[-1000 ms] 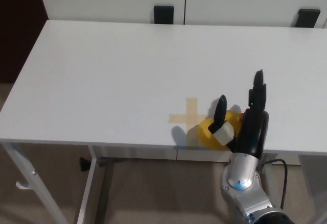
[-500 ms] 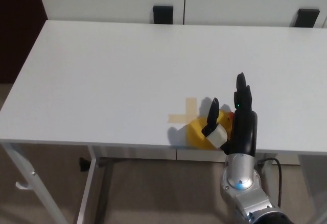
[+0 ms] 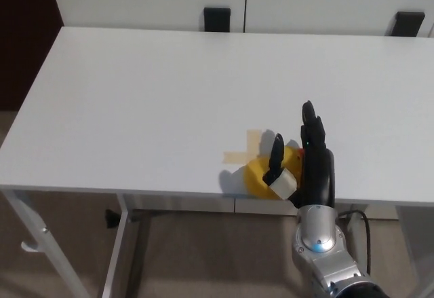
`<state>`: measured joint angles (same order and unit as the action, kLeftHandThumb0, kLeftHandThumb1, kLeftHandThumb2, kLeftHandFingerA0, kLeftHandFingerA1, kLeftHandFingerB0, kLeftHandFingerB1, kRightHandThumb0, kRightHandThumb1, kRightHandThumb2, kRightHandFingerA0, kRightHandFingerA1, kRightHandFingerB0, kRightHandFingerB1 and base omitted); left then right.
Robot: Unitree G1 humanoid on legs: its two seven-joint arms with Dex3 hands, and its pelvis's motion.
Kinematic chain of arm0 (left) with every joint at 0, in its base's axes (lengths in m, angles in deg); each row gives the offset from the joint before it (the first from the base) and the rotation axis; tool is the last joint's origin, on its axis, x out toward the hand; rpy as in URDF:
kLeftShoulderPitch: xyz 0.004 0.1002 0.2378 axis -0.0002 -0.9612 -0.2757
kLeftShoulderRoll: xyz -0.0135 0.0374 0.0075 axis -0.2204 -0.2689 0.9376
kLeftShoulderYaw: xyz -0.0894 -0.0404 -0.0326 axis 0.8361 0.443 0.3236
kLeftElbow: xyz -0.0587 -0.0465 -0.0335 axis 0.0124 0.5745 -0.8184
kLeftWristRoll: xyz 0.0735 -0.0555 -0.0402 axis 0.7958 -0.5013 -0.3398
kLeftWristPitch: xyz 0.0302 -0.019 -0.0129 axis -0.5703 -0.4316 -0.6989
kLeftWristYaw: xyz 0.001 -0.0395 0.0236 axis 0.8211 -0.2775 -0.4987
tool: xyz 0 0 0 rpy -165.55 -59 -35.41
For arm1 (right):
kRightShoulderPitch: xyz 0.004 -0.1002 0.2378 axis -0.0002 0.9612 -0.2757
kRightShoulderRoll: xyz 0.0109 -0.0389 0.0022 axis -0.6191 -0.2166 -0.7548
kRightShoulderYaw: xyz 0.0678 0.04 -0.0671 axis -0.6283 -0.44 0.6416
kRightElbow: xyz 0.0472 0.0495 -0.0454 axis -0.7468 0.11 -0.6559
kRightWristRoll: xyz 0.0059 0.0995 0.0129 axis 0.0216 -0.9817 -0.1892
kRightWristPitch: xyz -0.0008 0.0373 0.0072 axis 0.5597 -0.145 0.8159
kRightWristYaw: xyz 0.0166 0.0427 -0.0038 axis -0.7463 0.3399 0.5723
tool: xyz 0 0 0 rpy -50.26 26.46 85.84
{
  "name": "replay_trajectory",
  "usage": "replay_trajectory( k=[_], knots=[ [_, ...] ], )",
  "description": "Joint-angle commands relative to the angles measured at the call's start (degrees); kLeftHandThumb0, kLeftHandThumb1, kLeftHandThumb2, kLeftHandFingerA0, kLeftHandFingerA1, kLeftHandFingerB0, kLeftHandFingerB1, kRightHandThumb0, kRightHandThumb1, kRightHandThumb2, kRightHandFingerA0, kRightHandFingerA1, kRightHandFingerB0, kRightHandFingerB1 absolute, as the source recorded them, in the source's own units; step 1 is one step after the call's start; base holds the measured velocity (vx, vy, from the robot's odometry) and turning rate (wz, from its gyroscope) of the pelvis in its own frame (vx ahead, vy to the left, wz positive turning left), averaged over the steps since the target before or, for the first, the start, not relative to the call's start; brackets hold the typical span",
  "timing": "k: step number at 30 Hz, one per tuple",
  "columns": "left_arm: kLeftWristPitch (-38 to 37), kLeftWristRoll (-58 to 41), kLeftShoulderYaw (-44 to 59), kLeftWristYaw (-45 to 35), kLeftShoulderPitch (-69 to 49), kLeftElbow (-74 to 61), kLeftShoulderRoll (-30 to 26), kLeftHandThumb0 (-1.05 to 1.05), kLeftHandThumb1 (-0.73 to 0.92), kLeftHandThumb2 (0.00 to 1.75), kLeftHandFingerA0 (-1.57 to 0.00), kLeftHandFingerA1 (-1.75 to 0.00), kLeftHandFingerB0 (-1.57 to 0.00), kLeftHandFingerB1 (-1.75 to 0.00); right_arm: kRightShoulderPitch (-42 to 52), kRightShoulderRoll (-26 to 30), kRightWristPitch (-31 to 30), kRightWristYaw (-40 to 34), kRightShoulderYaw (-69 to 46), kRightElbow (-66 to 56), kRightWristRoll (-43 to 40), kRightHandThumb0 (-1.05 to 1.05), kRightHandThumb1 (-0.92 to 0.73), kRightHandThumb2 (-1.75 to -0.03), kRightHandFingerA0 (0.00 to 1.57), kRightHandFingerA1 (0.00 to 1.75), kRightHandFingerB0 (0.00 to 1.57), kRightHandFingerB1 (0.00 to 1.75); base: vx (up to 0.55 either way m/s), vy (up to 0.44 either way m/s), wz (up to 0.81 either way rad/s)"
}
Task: The robot uses its right hand to push the yellow duck toy to the center of the white desk.
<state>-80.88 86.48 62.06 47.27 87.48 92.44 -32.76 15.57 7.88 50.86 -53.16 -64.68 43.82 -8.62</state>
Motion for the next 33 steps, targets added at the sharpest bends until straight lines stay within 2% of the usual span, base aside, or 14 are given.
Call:
replay_trajectory(
  k=[1, 4, 5, 8, 9, 13, 16, 17, 20, 21, 27, 28, 32, 33],
  knots=[
    [0.0, 0.1, -0.4, -1.0, 0.5, 0.1, 0.1, 0.41, -0.45, 1.67, -1.47, -0.84, -1.52, -0.85, -1.7, -9.4, -2.3, 3.0, -0.4, 0.2, -2.7, -0.95, -0.83, -1.1, 0.0, 0.08, 0.0, 0.0, 0.0, 0.0, 0.0],
    [0.3, 0.3, -0.7, -1.5, 0.7, 0.0, 0.0, 0.44, -0.45, 1.71, -1.44, -0.85, -1.53, -0.81, -3.3, -9.5, -4.0, 3.1, 0.2, 0.3, -2.2, -0.97, -0.85, -1.13, 0.0, 0.08, 0.0, 0.0, 0.0, 0.0, 0.0],
    [0.2, 0.4, -0.9, -1.5, 0.8, 0.0, 0.0, 0.44, -0.42, 1.63, -1.44, -0.86, -1.55, -0.82, -3.8, -9.7, -4.8, 4.1, -0.1, 0.0, -2.9, -0.97, -0.85, -1.12, 0.0, 0.09, 0.0, 0.0, 0.0, 0.0, 0.0],
    [0.1, 0.6, -1.1, -1.4, 0.8, 0.1, 0.0, 0.44, -0.42, 1.63, -1.44, -0.86, -1.55, -0.82, -4.2, -9.9, -5.6, 5.4, -0.5, -0.4, -3.9, -0.97, -0.85, -1.12, 0.0, 0.09, 0.0, 0.0, 0.0, 0.0, 0.0],
    [0.1, 0.3, -1.0, -1.5, 0.9, 0.1, 0.2, 0.39, -0.43, 1.69, -1.5, -0.84, -1.56, -0.86, -4.6, -9.8, -6.6, 5.9, -0.3, -0.6, -3.9, -1.0, -0.89, -1.15, 0.0, 0.06, 0.0, 0.0, 0.0, 0.0, 0.0],
    [0.4, 0.4, -1.3, -1.4, 0.9, 0.0, 0.4, 0.4, -0.44, 1.7, -1.49, -0.83, -1.52, -0.86, -5.2, -9.6, -8.9, 7.1, 0.3, -1.3, -3.9, -1.0, -0.9, -1.16, 0.0, 0.06, 0.0, 0.0, 0.0, 0.0, 0.0],
    [0.2, 0.6, -1.5, -1.0, 1.0, 0.1, 0.5, 0.37, -0.46, 1.69, -1.52, -0.84, -1.53, -0.87, -5.9, -9.0, -11.5, 8.7, 0.5, -2.1, -4.1, -1.0, -0.9, -1.16, 0.0, 0.05, 0.0, 0.0, 0.0, 0.0, 0.0],
    [0.2, 0.6, -1.5, -1.2, 1.1, 0.1, 0.5, 0.37, -0.45, 1.63, -1.48, -0.84, -1.56, -0.84, -6.3, -8.3, -13.3, 9.7, 0.5, -2.5, -4.2, -1.01, -0.9, -1.19, 0.0, 0.04, 0.0, 0.0, 0.0, 0.0, 0.0],
    [0.2, 0.6, -1.7, -1.4, 1.3, 0.1, 0.5, 0.37, -0.45, 1.63, -1.48, -0.84, -1.56, -0.84, -6.6, -7.4, -15.8, 11.1, 0.5, -3.3, -4.6, -1.01, -0.9, -1.19, 0.0, 0.04, 0.0, 0.0, 0.0, 0.0, 0.0],
    [0.0, 0.7, -1.9, -1.4, 1.3, 0.1, 0.4, 0.29, -0.48, 1.64, -1.51, -0.81, -1.57, -0.83, -6.7, -7.1, -16.6, 12.3, 0.4, -3.7, -5.0, -1.0, -0.89, -1.19, 0.0, 0.04, 0.0, 0.0, 0.0, 0.0, 0.0],
    [-0.1, 1.0, -2.4, -1.2, 1.7, 0.1, 0.6, 0.34, -0.46, 1.69, -1.49, -0.85, -1.55, -0.86, -8.1, -5.3, -20.8, 18.1, 0.5, -5.3, -6.5, -0.94, -0.82, -1.16, 0.0, 0.11, 0.02, 0.07, 0.0, 0.0, 0.0],
    [0.4, 1.2, -2.8, -1.3, 2.1, 0.1, 0.7, 0.29, -0.48, 1.39, -1.54, -0.82, -1.52, -0.87, -9.1, -4.1, -20.9, 22.9, 0.9, -6.0, -7.3, -0.97, -0.78, -1.14, 0.0, 0.12, 0.08, 0.06, 0.0, 0.0, 0.0],
    [0.9, 1.5, -3.3, -1.3, 2.2, 0.0, 0.6, 0.31, -0.49, 1.4, -1.53, -0.82, -1.5, -0.87, -9.9, -3.2, -21.9, 25.0, 1.3, -6.7, -7.3, -0.93, -0.73, -1.13, 0.04, 0.14, 0.09, 0.11, 0.0, 0.0, 0.0],
    [0.4, 1.7, -3.6, -1.0, 2.0, -0.1, 0.5, 0.32, -0.54, 1.67, -1.55, -0.83, -1.56, -0.85, -10.0, -2.6, -22.5, 25.6, 1.4, -7.1, -7.3, -0.93, -0.77, -1.14, 0.0, 0.12, 0.1, 0.12, 0.0, 0.0, 0.0]
  ],
)
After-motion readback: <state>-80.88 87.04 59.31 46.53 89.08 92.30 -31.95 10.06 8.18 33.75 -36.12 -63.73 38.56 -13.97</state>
